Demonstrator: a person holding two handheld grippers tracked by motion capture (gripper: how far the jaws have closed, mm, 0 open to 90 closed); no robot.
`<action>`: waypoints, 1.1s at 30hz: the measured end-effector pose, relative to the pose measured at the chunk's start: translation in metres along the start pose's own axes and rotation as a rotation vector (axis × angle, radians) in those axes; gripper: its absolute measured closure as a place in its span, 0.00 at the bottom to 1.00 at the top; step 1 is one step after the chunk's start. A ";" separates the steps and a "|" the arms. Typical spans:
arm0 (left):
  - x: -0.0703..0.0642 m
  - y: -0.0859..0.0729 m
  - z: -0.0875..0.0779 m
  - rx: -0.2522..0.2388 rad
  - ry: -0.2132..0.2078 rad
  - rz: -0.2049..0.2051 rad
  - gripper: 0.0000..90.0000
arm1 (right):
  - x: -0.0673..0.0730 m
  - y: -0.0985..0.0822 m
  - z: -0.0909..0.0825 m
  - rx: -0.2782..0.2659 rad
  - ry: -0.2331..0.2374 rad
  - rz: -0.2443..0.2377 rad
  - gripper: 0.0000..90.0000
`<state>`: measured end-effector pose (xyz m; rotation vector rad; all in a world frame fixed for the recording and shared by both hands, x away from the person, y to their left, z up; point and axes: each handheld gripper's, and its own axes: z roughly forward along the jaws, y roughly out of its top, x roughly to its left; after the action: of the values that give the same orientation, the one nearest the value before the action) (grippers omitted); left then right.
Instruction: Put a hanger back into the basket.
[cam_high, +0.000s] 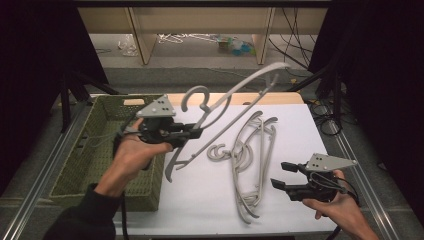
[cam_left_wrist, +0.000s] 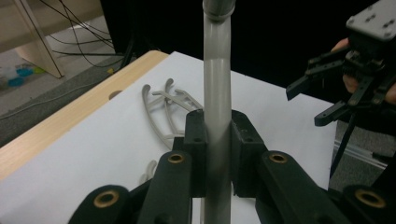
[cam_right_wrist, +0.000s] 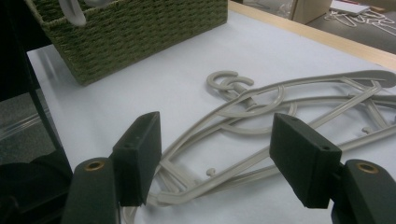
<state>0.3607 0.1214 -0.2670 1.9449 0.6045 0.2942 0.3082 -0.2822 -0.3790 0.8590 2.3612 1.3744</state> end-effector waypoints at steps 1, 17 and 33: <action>0.003 0.001 -0.007 -0.010 0.004 -0.009 0.88 | 0.000 0.000 0.000 0.001 0.000 0.003 0.39; 0.077 -0.035 -0.100 0.026 0.251 -0.115 0.88 | -0.003 -0.005 0.008 0.017 -0.003 0.027 0.33; 0.128 -0.099 -0.128 0.159 0.384 -0.174 0.88 | -0.003 -0.010 0.016 0.033 0.000 0.044 0.25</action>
<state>0.3824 0.3222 -0.3077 1.9844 1.0696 0.5284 0.3151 -0.2769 -0.3956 0.9249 2.3852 1.3555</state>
